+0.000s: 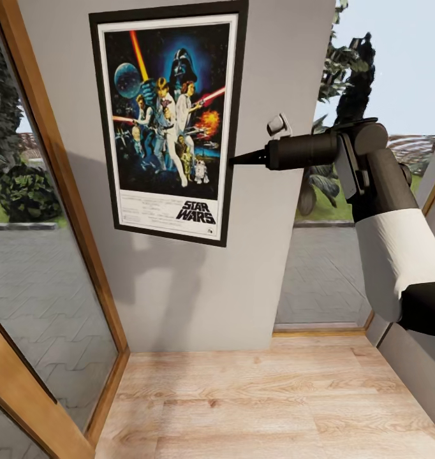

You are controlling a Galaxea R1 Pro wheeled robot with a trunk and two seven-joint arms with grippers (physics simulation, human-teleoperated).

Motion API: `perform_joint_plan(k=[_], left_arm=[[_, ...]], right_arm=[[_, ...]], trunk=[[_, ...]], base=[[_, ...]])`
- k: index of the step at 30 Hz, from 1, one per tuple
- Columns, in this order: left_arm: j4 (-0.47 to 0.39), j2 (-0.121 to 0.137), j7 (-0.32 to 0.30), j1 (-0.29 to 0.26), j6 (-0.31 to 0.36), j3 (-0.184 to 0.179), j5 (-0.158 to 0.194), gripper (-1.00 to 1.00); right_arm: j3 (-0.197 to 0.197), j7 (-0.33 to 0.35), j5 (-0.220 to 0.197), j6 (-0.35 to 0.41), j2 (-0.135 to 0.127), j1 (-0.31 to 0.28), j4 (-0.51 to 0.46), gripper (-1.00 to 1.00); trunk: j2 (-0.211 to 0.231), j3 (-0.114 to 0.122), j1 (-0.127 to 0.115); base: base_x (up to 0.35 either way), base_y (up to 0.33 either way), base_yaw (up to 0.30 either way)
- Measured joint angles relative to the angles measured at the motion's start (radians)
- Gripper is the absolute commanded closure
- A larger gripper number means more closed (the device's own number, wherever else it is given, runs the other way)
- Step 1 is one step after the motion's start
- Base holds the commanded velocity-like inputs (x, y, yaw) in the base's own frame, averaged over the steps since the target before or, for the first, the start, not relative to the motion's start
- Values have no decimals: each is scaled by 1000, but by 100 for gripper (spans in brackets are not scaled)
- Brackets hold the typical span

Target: Pick up the poster from the kitchen countertop and hang it on one of the wall nails in the kitchen.

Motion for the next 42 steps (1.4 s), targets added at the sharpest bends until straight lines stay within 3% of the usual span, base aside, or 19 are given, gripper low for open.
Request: perform_joint_plan(k=[22,42], left_arm=[[-1,0,-1,0,0,0,0,-100],[-2,0,-1,0,0,1,0,-100]], right_arm=[[3,2,-3,-2,0,1,-2,100],[3,2,-3,-3,0,1,-1,100]], trunk=[[0,1,0],[0,32,0]], base=[[41,46,0],[0,0,0]])
